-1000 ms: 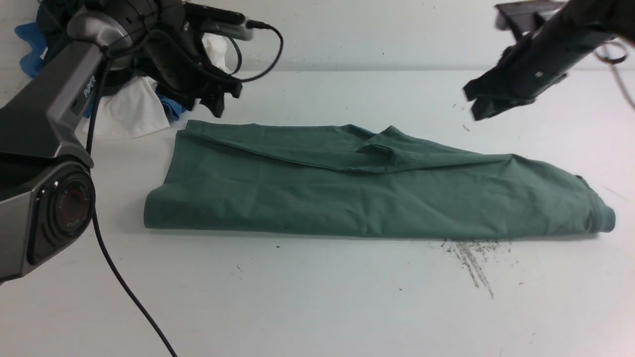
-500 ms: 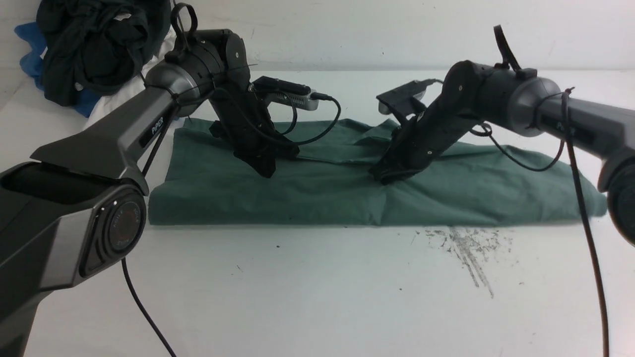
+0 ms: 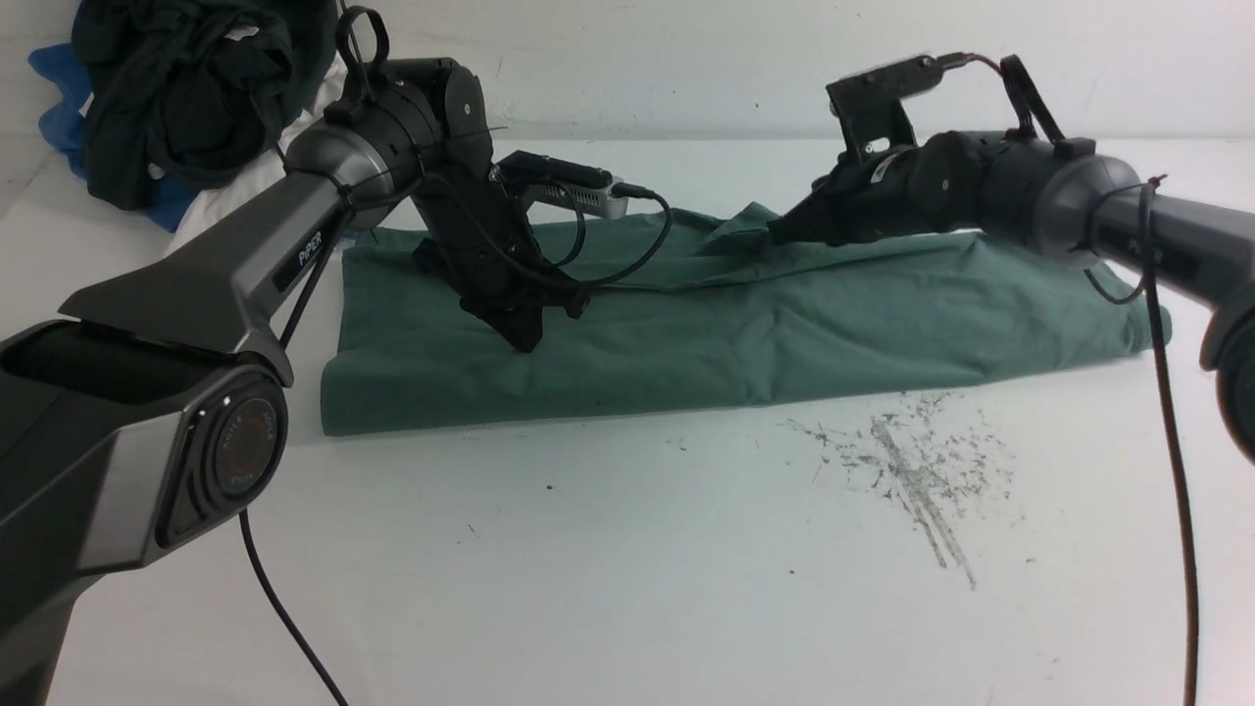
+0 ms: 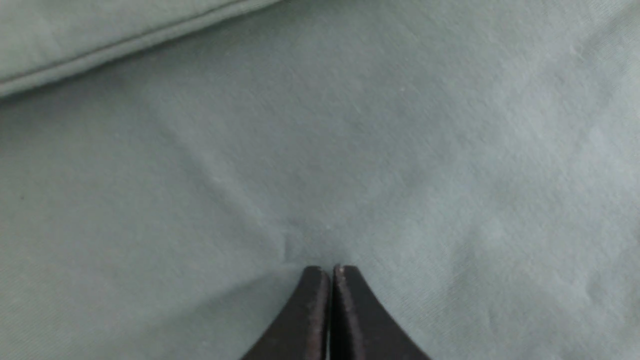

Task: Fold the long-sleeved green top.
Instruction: Use both arms to drag the lower edge of the fabric forward and fold it over the upper edge

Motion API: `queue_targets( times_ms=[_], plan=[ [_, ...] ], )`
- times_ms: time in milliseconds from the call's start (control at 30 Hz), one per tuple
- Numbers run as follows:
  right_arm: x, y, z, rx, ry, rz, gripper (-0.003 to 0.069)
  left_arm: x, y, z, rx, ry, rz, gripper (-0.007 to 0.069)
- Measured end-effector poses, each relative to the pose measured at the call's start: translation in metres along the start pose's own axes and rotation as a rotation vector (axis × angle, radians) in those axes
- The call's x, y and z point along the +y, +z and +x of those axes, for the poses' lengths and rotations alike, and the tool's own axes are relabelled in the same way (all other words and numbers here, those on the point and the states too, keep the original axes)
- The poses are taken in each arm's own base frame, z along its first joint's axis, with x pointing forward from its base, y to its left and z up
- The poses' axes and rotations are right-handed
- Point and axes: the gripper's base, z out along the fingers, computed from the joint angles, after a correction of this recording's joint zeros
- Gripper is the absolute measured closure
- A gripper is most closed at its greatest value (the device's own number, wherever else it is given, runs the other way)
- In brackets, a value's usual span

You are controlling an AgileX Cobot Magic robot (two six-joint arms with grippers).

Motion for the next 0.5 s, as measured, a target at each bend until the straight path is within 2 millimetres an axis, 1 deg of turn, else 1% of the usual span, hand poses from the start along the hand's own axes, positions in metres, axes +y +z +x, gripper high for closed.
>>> queue_targets(
  times_ms=[67,100,133,167,267,333,400,433,467,500],
  plan=[
    [0.005,-0.002,0.004,0.085,-0.001,-0.041,0.0671,0.0,0.0,0.0,0.0,0.0,0.0,0.0632],
    [0.01,-0.004,0.009,0.153,-0.028,-0.079,0.0671,0.0,0.0,0.0,-0.001,-0.001,0.003,0.0632],
    [0.01,-0.004,0.01,0.169,-0.032,-0.087,0.0671,0.0,0.0,0.0,-0.001,-0.002,0.004,0.0632],
    [0.015,-0.005,0.014,0.212,-0.068,-0.131,0.0671,-0.001,0.0,0.0,-0.003,-0.004,0.012,0.0632],
    [0.019,-0.001,0.016,0.204,-0.099,-0.164,0.0671,-0.002,0.0,-0.001,-0.006,-0.008,0.024,0.0632],
    [0.019,0.01,0.015,0.113,-0.093,-0.151,0.0671,-0.004,0.0,-0.001,-0.01,-0.01,0.039,0.0632],
    [0.013,0.026,0.013,-0.036,-0.067,-0.064,0.0671,-0.004,0.0,-0.001,-0.011,-0.011,0.043,0.0632],
    [0.013,0.03,0.015,-0.044,-0.065,-0.056,0.0671,-0.004,0.0,-0.001,-0.011,-0.011,0.043,0.0632],
    [0.008,0.039,0.015,-0.142,-0.051,0.011,0.0671,-0.004,0.0,-0.001,-0.011,-0.011,0.043,0.0632],
    [0.005,0.043,0.016,-0.184,-0.037,0.041,0.0671,-0.004,0.0,-0.001,-0.011,-0.011,0.043,0.0632]
  ],
)
